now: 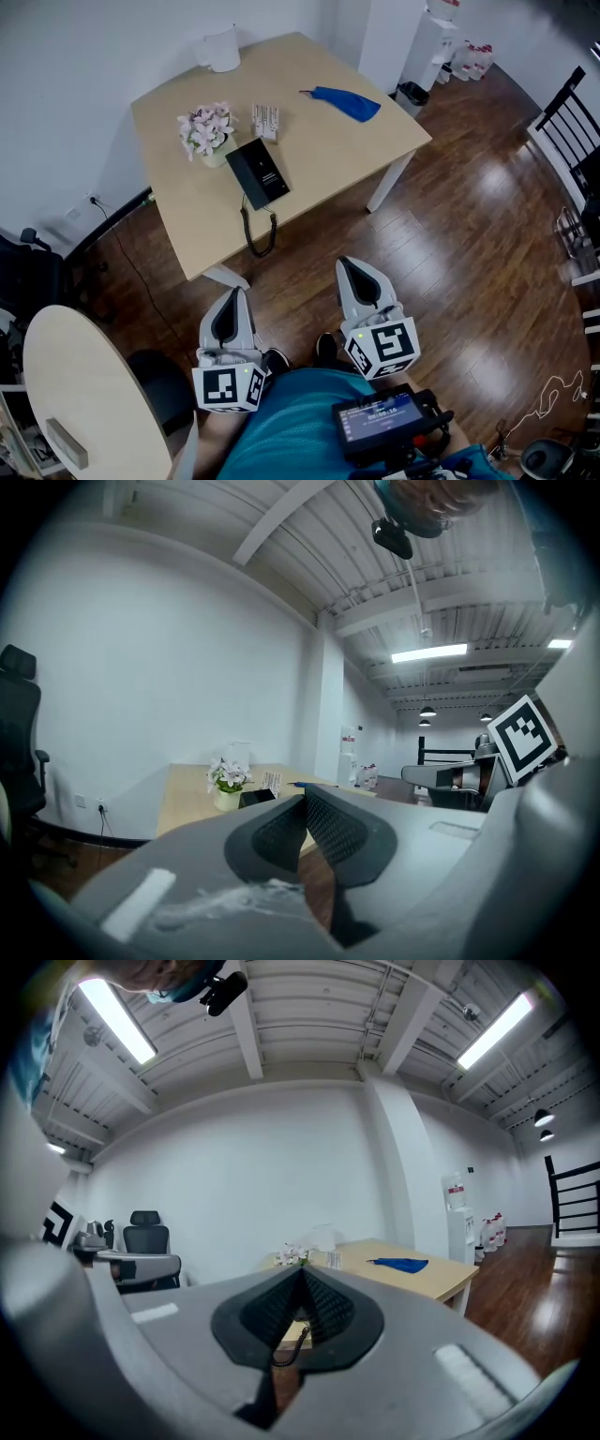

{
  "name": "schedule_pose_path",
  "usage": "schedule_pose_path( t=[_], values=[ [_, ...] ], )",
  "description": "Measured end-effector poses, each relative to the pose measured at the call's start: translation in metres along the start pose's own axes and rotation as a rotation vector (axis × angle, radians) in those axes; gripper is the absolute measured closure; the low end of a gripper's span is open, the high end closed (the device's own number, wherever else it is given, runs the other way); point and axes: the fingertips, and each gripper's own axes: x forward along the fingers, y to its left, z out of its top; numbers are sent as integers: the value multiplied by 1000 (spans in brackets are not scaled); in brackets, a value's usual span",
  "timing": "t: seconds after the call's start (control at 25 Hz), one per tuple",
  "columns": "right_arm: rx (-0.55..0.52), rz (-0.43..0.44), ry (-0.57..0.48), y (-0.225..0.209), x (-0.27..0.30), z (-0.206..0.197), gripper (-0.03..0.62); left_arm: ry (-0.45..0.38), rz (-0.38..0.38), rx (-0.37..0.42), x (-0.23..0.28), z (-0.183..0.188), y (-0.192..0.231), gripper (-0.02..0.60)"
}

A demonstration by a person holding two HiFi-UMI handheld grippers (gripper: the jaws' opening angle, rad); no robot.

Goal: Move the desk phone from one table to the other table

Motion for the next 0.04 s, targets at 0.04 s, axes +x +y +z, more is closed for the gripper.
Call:
schedule_pose_path(
  t=[0.04],
  values=[
    [-2, 1, -5, 1, 2, 2, 606, -3, 1, 4, 1, 2, 2, 569]
  ],
)
